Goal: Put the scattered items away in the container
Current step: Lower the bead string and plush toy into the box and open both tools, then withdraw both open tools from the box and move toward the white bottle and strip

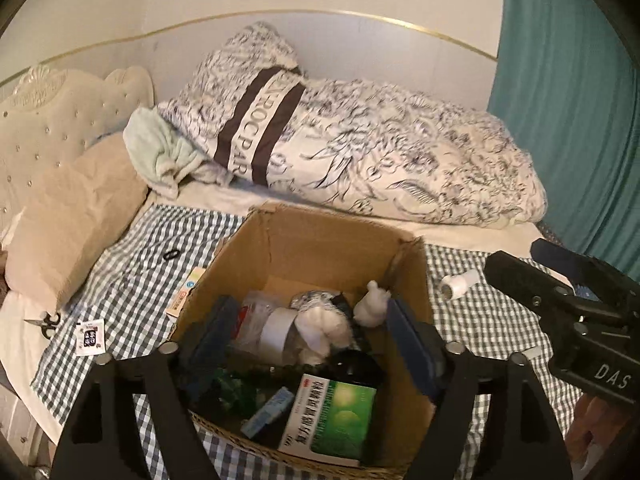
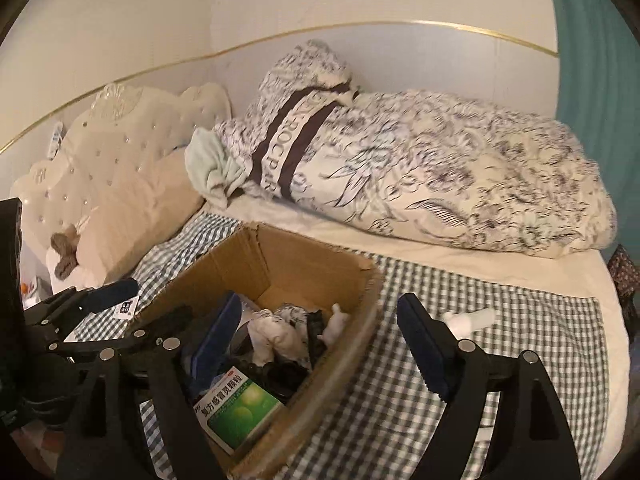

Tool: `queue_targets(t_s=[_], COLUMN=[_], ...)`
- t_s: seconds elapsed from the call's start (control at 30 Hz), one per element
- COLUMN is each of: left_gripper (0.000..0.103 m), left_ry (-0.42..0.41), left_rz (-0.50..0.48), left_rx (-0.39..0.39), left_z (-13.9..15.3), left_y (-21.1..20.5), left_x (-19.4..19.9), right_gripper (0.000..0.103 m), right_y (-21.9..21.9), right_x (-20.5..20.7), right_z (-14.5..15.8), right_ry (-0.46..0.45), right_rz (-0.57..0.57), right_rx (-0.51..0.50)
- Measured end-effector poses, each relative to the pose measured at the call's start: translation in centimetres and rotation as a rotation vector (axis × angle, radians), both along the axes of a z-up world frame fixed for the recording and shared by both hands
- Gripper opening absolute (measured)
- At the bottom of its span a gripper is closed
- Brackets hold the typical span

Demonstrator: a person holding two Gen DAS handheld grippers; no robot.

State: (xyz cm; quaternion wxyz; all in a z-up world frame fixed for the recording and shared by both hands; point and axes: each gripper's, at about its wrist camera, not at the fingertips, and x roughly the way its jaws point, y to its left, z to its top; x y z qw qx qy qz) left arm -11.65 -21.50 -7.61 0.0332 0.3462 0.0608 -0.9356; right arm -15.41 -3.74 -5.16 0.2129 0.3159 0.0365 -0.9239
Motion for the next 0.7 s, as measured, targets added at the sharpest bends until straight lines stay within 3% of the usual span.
queue_targets(t_s=[0.37, 0.7], left_gripper=[0.103, 0.103], left_ry=[0.101, 0.119], left_rz=[-0.052, -0.08], left_rx=[-0.007, -0.022], left_z=[4.0, 5.1], left_y=[4.5, 7.9], left_x=[3.5, 4.9], right_gripper=[0.103, 0.103], right_y=[5.7, 10.8], right_x=[4.8, 7.7], right_z=[4.2, 4.9], right_ry=[0.084, 0.101], right_rz=[-0.091, -0.193], right_rx=[0.001, 0.031])
